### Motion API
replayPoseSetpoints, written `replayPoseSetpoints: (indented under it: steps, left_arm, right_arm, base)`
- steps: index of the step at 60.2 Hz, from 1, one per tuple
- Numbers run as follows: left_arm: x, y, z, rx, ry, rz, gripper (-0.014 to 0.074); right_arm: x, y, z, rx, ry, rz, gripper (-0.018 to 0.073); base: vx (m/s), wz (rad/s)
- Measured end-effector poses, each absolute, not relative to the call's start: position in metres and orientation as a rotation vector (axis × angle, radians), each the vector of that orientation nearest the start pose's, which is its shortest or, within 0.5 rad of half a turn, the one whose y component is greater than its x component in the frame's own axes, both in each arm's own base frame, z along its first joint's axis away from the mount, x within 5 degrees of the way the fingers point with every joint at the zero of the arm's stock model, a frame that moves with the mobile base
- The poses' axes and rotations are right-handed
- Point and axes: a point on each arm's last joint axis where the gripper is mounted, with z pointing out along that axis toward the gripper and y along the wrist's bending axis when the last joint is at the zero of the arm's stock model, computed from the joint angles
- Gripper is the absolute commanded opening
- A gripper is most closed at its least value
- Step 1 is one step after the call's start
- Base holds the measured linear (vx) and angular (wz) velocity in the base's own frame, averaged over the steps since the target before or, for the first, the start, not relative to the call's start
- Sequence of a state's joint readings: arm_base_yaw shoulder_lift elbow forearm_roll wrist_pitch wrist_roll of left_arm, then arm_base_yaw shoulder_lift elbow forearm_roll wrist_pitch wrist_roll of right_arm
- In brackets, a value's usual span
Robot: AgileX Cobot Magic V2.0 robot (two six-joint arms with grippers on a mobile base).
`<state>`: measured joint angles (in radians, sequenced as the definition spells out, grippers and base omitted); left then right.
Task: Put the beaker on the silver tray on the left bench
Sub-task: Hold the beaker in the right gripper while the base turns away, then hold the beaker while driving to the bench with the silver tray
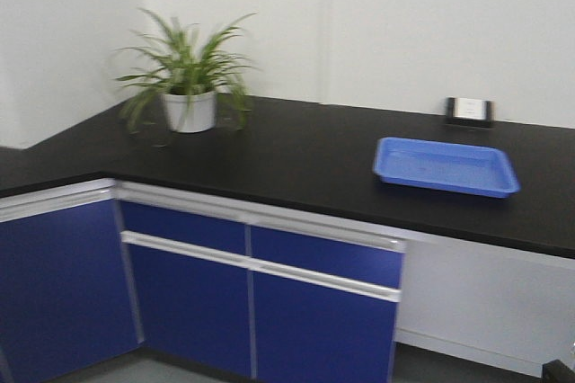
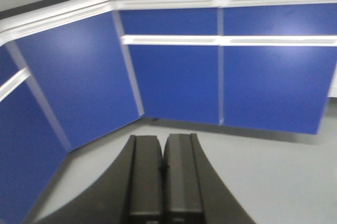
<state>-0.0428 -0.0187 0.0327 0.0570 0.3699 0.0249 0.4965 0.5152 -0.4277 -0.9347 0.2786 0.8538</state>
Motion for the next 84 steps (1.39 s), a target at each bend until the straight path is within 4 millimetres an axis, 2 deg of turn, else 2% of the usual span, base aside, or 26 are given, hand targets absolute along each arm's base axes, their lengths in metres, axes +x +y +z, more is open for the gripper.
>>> replayPoseSetpoints:
  steps: [43,84]
  left_arm:
    - [0.0524,-0.0004,0.1700,0.098,1.865,0.044,0.0001]
    - [0.0524,-0.0004,0.1700,0.098,1.865,0.044,0.0001]
  right_arm:
    - [0.1077,0.0353,0.3027,-0.319,1.707,0.125,-0.0011]
    - [0.1077,0.0353,0.3027,-0.319,1.707,0.125,-0.0011]
  base:
    - [-0.18,0.72]
    - [0.06,0.51]
